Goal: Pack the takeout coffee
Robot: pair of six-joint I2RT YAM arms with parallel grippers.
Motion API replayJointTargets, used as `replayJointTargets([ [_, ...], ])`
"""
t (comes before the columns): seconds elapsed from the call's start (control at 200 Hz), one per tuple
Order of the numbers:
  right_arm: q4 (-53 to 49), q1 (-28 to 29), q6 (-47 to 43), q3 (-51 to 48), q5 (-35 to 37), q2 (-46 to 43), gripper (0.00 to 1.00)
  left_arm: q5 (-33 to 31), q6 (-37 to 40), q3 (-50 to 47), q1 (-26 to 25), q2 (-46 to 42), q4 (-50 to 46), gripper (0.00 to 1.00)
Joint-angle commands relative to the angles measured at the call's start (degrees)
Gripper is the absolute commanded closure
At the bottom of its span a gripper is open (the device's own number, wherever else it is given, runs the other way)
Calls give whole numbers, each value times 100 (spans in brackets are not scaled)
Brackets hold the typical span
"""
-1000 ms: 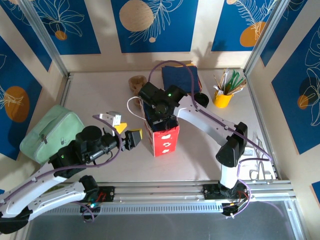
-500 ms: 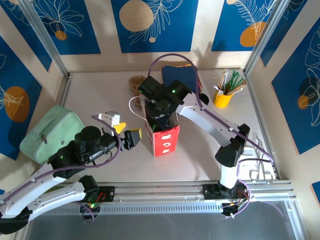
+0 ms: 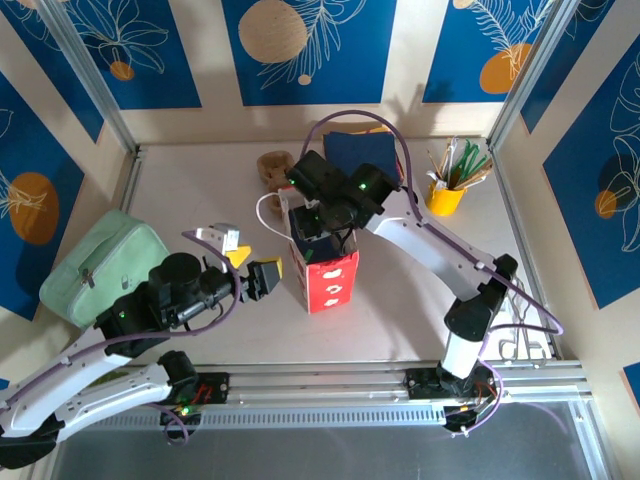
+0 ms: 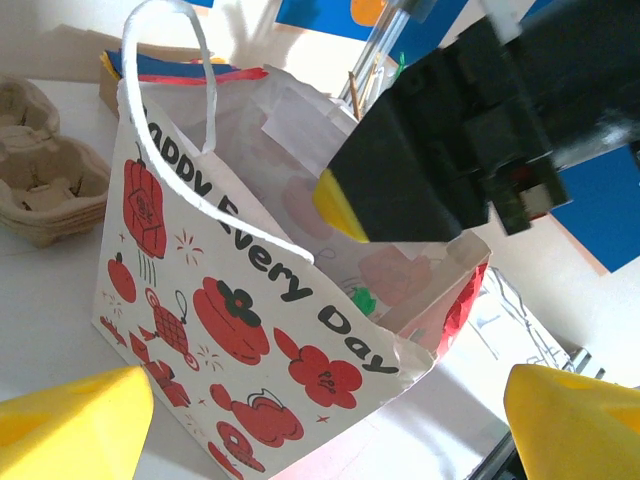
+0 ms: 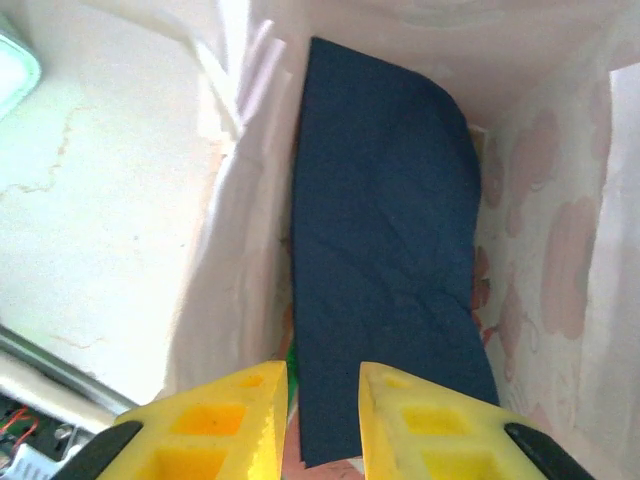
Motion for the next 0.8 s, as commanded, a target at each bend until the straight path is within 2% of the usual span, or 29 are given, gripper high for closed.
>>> replayJointTargets([
  [0.0, 368, -69, -85, -150, -445, -448, 72, -118, -65, -35, -26, -82, -58, 9],
  [0.2, 964, -154, -297, -538, -533, -1003, 58, -153, -66, -18, -26, -94, -103, 9],
  [0.405, 913, -457, -622, -310, -369, -1141, 46, -215, 1, 42, -26, -61, -146, 9],
  [0.615, 1148, -1307, -849, -257, -949, -1371, 42, -284, 8, 44, -26, -58, -172, 9],
  [0.795, 1143, -1997, -991, 36, -870, -1352, 41, -390, 50, 112, -26, -19, -233, 8],
])
